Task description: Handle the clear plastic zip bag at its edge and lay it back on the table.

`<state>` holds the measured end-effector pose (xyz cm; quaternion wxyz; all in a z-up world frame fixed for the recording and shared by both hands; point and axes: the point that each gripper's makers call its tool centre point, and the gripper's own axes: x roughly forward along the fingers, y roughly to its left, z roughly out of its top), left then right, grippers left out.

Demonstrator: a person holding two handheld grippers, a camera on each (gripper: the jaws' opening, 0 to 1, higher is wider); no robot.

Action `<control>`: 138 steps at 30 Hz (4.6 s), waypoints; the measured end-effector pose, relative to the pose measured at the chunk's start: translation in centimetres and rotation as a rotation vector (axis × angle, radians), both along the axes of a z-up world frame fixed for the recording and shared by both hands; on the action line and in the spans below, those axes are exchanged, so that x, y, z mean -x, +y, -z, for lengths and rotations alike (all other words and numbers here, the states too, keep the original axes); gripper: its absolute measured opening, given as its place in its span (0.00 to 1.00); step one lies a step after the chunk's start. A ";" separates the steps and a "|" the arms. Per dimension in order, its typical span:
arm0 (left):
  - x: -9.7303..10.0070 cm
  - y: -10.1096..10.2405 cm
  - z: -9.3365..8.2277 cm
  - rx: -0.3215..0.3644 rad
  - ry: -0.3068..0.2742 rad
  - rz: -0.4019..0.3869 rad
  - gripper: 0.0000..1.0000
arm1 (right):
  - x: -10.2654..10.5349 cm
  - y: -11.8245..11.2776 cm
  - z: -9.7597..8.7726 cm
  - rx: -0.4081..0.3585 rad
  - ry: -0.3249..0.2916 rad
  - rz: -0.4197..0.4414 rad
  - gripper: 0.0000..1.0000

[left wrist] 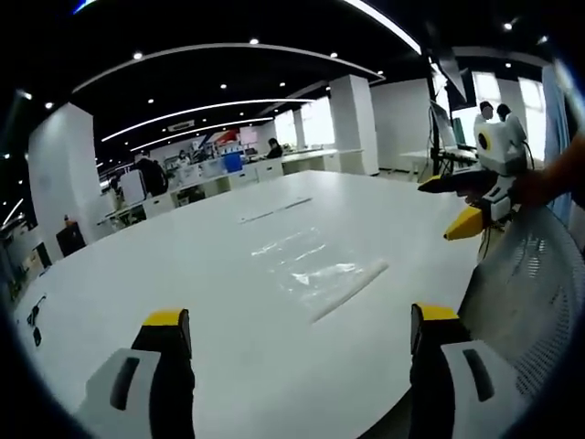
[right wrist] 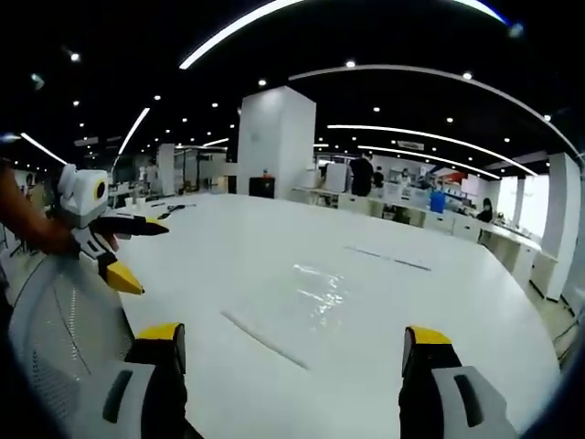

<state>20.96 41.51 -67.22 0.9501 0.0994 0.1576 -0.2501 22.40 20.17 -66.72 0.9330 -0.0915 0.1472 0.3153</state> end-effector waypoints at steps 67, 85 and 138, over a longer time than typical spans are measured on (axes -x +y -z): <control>0.1 0.4 1.1 -0.056 0.026 -0.009 0.98 | 0.1 0.2 0.6 -0.006 0.027 -0.019 1.00; 0.1 0.5 1.3 -0.062 0.034 -0.012 0.97 | 0.2 0.3 0.4 -0.002 0.022 -0.014 1.00; 0.1 0.8 1.9 -0.086 0.052 -0.015 0.99 | 0.3 0.3 0.4 0.019 0.016 -0.012 1.00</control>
